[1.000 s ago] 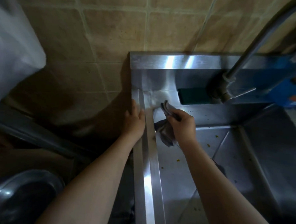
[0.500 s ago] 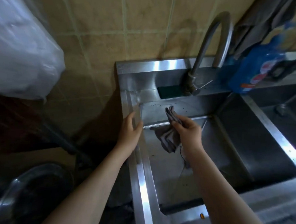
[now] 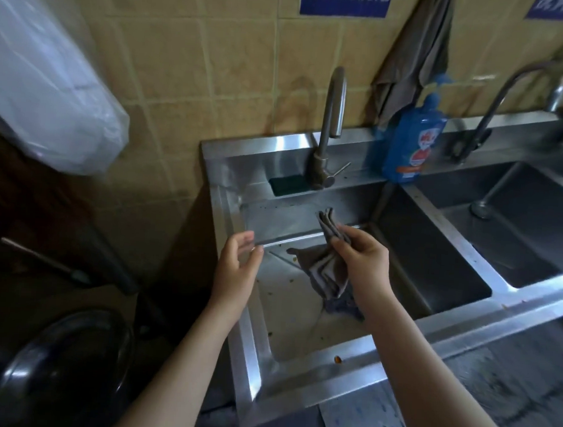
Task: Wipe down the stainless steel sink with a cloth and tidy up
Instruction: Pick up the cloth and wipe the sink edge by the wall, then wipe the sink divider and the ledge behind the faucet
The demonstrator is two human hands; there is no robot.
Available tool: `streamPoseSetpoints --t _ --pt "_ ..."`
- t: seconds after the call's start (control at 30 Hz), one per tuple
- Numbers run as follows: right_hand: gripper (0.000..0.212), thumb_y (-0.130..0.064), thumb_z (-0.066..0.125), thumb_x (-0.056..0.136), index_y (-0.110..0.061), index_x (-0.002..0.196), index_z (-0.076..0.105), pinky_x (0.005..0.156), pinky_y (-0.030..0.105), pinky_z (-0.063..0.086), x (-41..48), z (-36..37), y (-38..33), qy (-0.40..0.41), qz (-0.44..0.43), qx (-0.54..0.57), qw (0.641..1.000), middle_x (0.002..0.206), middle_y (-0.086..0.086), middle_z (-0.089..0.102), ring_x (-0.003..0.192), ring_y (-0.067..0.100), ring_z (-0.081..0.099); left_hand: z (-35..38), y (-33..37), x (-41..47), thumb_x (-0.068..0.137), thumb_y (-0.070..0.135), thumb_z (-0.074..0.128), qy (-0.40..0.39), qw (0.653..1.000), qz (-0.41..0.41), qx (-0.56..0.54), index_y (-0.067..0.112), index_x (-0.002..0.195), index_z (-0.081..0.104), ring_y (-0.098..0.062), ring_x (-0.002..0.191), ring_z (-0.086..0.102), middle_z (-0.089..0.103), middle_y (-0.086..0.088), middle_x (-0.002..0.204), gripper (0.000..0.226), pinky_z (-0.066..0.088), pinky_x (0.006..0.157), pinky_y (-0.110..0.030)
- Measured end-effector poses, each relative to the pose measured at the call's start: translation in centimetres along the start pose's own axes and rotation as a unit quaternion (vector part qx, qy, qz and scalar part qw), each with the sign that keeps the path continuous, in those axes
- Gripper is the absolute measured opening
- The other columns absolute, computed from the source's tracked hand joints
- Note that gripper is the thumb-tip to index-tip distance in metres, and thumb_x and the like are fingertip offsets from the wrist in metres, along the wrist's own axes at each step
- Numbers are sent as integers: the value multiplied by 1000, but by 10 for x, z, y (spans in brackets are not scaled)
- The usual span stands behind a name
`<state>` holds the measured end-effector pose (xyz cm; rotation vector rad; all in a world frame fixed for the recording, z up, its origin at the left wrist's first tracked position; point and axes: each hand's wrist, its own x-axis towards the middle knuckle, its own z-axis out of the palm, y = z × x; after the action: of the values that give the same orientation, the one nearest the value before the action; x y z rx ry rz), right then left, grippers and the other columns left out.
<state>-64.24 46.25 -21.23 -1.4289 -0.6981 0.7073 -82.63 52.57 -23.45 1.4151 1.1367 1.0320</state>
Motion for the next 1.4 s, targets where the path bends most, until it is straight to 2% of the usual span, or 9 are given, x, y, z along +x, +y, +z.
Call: streamPoseSetpoints --t 0.1,0.23,0.37,0.57,0.8,0.97,1.2,1.33,1.4 --pt "28 0 65 82 -27 81 70 69 15 52 -18 -21 -6 -14 -10 20 1000 74 -11 73 74 3 67 1 7 -28 90 23 55 2 1000 -1 21 30 109 52 4 103 51 55 17 110 20 38 77 -12" --pt "20 2 64 82 -16 90 70 78 21 53 -48 -52 -9 -28 -5 27 999 83 -2 71 77 7 65 6 13 -71 90 25 55 16 999 -13 37 29 109 53 8 97 51 56 16 107 19 38 72 -12" --pt "30 4 65 81 -26 78 69 69 11 51 -81 -78 0 -38 -5 22 999 71 -13 71 68 -3 64 17 10 -109 90 23 55 1 999 -25 46 30 106 54 4 99 51 56 10 109 17 39 75 -14" --pt "26 3 66 80 -23 82 70 71 15 51 -122 -101 25 -57 34 14 998 73 -16 72 72 0 66 30 -5 -144 90 22 55 -21 998 -38 47 37 98 53 -2 102 53 58 6 110 17 40 82 -20" --pt "19 5 68 78 -9 90 72 64 9 48 -150 -100 53 -76 54 -45 995 73 -14 70 65 -5 63 37 -25 -146 91 21 53 -67 995 -46 62 38 94 53 6 97 52 56 18 102 17 37 71 -4" --pt "24 0 69 78 -18 94 71 71 10 45 -150 -81 72 -61 66 -165 982 87 -5 68 77 7 62 36 -51 -130 92 22 50 -140 979 -92 119 30 104 52 -6 105 51 55 9 112 15 37 85 -22" --pt "27 -7 68 80 -19 104 72 84 19 43 -145 -47 93 22 97 -288 953 101 2 72 93 15 64 29 -87 -105 94 24 45 -228 946 -87 212 31 108 53 -10 110 50 55 7 119 17 38 89 -24" --pt "28 -14 67 83 -20 110 69 94 10 29 -148 -29 105 23 68 -356 932 125 5 62 120 18 54 27 -102 -93 96 28 38 -278 913 -67 293 28 122 52 -18 115 49 55 3 126 29 41 96 -34" --pt "29 -20 64 87 -17 115 67 108 18 16 -150 -22 111 -9 31 -402 915 134 6 54 134 19 38 28 -107 -88 97 31 34 -299 893 -53 332 28 125 50 -25 126 39 53 2 131 33 35 103 -41"
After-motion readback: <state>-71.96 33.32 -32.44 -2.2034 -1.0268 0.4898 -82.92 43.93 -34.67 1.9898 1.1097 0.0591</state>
